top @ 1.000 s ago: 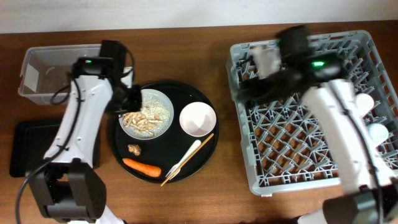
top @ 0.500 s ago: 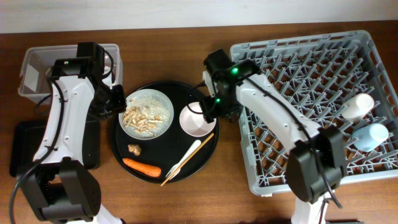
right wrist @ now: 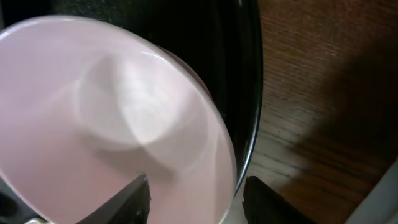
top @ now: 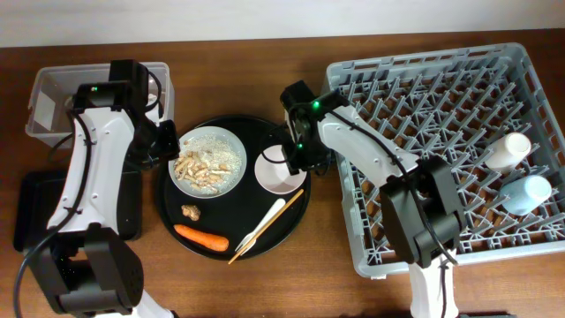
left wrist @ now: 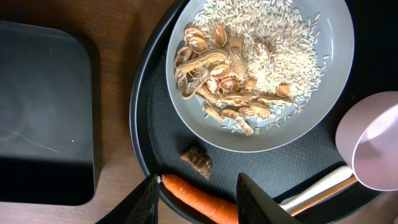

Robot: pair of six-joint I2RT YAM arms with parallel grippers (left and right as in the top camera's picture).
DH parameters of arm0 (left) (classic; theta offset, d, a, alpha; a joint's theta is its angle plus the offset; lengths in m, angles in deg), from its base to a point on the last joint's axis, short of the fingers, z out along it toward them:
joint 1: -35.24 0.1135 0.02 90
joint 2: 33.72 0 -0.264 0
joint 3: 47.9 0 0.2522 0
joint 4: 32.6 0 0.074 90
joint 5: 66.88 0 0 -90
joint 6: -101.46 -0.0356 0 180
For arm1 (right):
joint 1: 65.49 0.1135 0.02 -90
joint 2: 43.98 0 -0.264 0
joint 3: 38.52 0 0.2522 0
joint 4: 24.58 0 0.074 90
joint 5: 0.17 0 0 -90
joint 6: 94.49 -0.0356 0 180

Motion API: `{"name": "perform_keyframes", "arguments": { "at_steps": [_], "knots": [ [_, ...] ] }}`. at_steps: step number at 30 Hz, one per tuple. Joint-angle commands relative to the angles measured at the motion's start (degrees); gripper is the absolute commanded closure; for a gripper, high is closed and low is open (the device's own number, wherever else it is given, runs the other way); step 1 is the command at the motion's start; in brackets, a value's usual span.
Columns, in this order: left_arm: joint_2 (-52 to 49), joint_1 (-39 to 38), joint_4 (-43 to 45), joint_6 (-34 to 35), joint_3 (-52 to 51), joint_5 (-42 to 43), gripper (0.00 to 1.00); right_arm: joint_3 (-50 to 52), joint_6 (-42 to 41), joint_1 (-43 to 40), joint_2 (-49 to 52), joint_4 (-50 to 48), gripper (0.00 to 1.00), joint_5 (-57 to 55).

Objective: Sort waste into correct bins and load items into the dishwasher rack
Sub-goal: 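Reach the right gripper to the pink bowl and grasp its rim, then lift the pink bowl with the right gripper and carry it into the rack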

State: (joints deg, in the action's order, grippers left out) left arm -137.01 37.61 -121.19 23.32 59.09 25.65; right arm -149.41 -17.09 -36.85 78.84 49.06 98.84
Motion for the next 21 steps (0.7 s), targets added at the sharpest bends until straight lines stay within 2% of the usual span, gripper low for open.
{"name": "perform_keyframes", "arguments": {
  "at_steps": [1,3,6,12,18,21],
  "knots": [
    [0.0,0.2,-0.2,0.8,0.3,-0.4,0.60,-0.3,-1.4,0.2,1.4,-0.3,0.52,-0.7],
    [0.0,0.2,-0.2,0.8,0.3,-0.4,0.60,-0.2,-1.5,0.2,1.4,-0.4,0.56,-0.7],
    [0.0,0.2,-0.2,0.7,0.3,-0.4,0.60,-0.2,-1.5,0.2,1.4,-0.6,0.69,-0.7],
    [0.0,0.2,-0.2,0.7,0.3,-0.4,0.60,-0.2,-1.9,0.2,1.4,-0.7,0.80,-0.7],
    [0.0,0.2,-0.2,0.7,0.3,-0.4,0.60,-1.5,-2.5,-0.6,0.8,-0.5,0.96,-0.7],
    [0.0,0.2,-0.2,0.7,0.3,-0.4,0.60,-4.4,-2.5,-1.9,-0.7,1.8,0.96,-0.7]
  ]
}}
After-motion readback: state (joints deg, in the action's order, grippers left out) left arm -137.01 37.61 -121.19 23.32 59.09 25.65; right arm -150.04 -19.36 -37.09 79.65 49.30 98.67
